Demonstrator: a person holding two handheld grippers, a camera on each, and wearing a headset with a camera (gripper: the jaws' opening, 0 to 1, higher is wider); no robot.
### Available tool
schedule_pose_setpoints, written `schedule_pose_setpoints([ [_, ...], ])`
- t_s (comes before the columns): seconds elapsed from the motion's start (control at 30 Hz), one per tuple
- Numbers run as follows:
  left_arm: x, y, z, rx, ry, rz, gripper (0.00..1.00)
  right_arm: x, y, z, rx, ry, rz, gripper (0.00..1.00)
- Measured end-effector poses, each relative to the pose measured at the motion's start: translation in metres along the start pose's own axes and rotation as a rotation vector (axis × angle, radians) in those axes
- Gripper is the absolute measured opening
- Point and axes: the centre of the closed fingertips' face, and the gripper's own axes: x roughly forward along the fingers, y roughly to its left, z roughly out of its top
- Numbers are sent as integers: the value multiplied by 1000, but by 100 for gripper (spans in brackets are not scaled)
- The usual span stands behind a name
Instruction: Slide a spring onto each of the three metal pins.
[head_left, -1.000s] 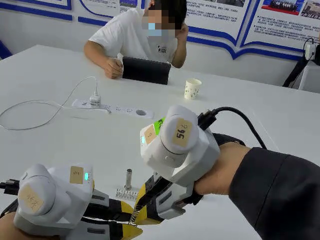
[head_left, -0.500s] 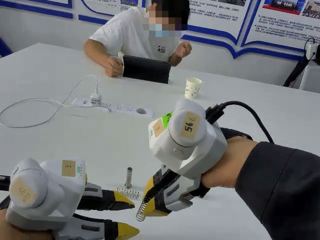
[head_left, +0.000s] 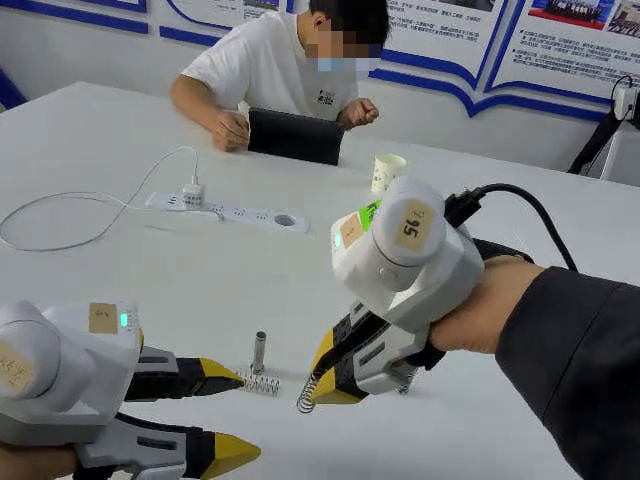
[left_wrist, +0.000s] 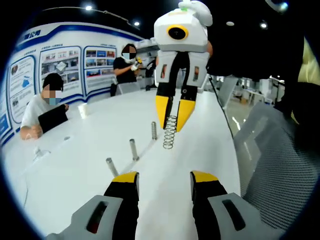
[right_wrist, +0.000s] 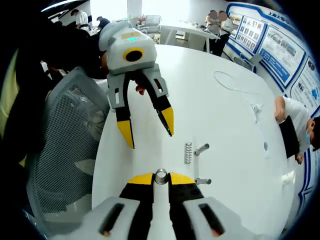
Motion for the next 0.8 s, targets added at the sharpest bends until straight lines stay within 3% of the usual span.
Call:
schedule_pose_setpoints([
  [0.47, -9, 3, -1, -38, -19, 53, 50, -9, -22, -12, 38, 9, -35, 12],
  [0.8, -13, 6, -5, -60, -21, 85, 55, -14, -46, -20, 67, 16, -76, 12],
])
